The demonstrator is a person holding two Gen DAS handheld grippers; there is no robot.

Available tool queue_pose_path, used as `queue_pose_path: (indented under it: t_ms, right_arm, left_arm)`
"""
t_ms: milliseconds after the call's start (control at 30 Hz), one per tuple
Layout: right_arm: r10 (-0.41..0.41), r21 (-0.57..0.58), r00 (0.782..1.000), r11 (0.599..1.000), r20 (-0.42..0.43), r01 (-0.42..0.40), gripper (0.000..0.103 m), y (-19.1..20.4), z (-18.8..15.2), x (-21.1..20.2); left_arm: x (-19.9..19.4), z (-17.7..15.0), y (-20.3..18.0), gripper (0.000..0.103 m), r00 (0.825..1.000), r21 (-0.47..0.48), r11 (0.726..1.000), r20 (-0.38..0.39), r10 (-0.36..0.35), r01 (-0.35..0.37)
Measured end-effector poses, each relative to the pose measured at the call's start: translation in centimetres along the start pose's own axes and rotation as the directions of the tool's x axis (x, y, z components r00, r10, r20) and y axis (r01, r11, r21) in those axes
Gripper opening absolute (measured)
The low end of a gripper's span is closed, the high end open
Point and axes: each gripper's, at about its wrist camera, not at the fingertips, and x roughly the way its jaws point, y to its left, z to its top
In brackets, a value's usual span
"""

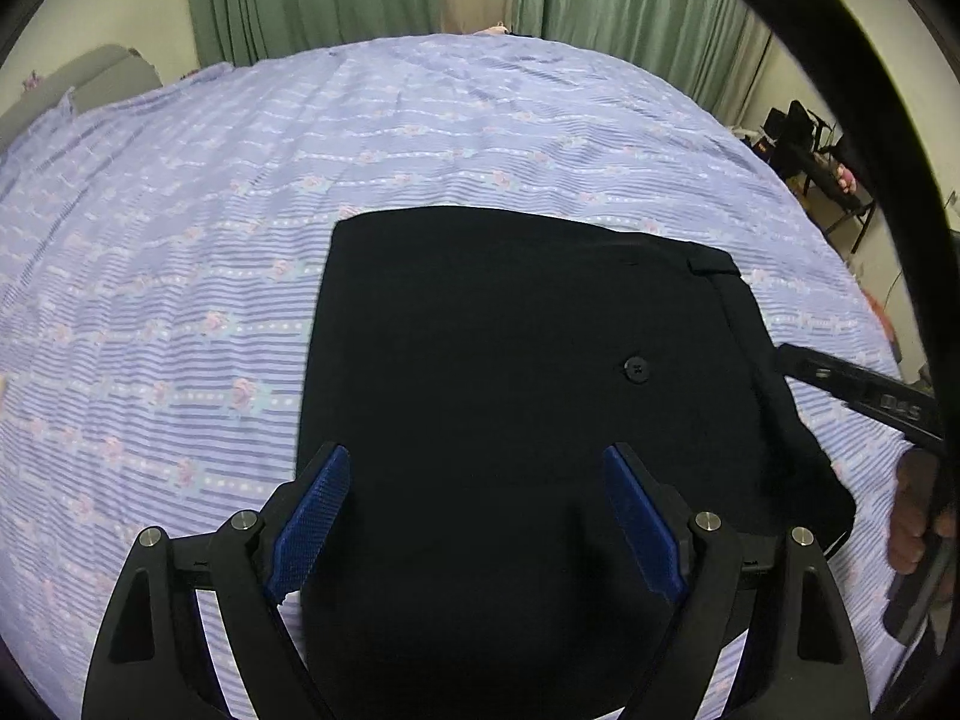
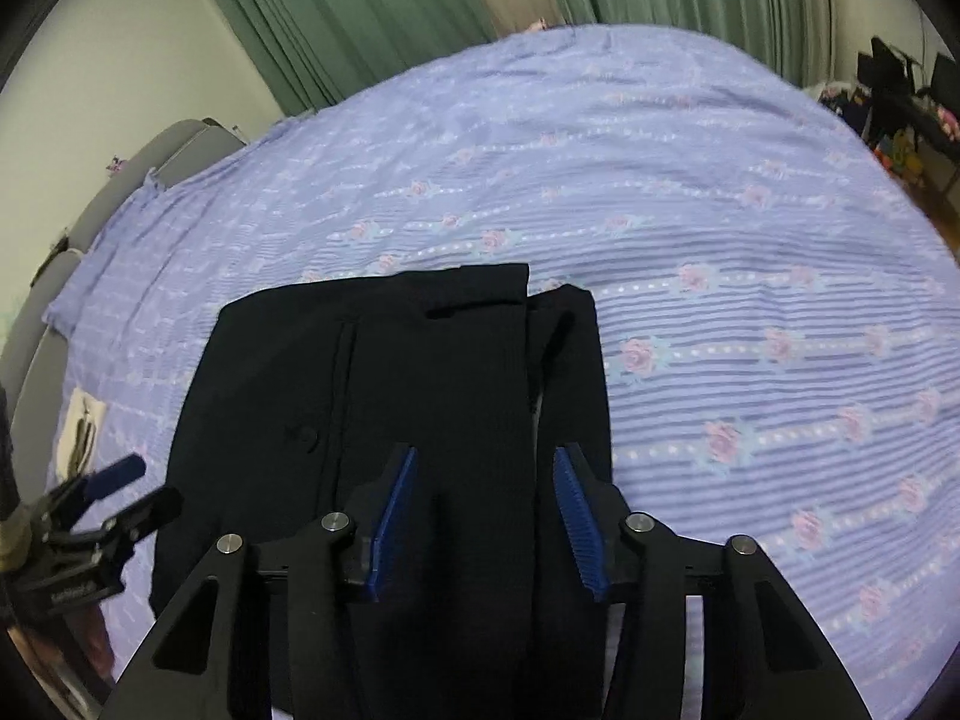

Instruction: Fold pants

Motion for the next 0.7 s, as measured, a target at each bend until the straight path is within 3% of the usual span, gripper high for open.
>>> queue_pose_path:
  t_ms: [67, 200, 267, 333, 467, 567, 633, 700]
  right_arm:
    - [-0.013, 0.018, 0.999, 1.000, -0.033, 0.013, 0.044, -0.2, 0.3, 1.4]
    - [-0.013, 0.038, 0.998, 0.999, -0.056, 0.016, 0.023, -0.4, -0.2, 1.6]
    - [-0.025, 0.015, 1.000, 1.000, -0.014, 0.026, 0.020, 0.3, -0.3, 0.3]
    - [0.019, 0.031, 1.000, 0.999, 0.020, -0.020, 0.021, 0.7, -0.4, -0.9]
    - [0.031, 0.071, 0.999, 0.997, -0.025, -0.029, 0.020, 0.1, 0.1, 0.8]
    - [0.010, 0.143, 0.997, 0.990, -0.078, 0.001, 0.012, -1.0, 0.1, 2.2]
    - [0.014, 0.167, 0.999, 0.986, -0.045, -0.007, 0.006, -1.1, 0.0, 1.1]
    - [-0.034, 0.130, 0.999, 0.991, -0.003, 0.034, 0.005, -0.5, 0.2, -0.7]
  left_arm:
    - [0.0, -0.1, -0.1, 0.086, 1.000, -0.009, 1.000, -0.003, -0.008, 0.008]
    - [1.2, 0.3, -0.3, 0.086, 1.000, -0.006, 1.000, -0.012, -0.020, 0.020]
    - [1.5, 0.3, -0.2, 0.086, 1.000, -0.010, 1.000, -0.011, -0.022, 0.022]
    - [1.8, 0.2, 0.0, 0.086, 0.999, -0.026, 0.999, -0.011, -0.035, 0.035]
    - [2.0, 0.4, -0.1, 0.086, 0.999, -0.044, 0.998, -0.020, -0.044, 0.043]
    - [1.9, 0.4, -0.5, 0.086, 0.999, -0.034, 0.999, -0.015, -0.039, 0.038]
    - [1.8, 0.4, -0.7, 0.086, 0.999, -0.025, 0.999, -0.014, -0.038, 0.038]
    - [1.7, 0.5, -0.8, 0.086, 0.999, -0.023, 0.999, -0.012, -0.041, 0.041]
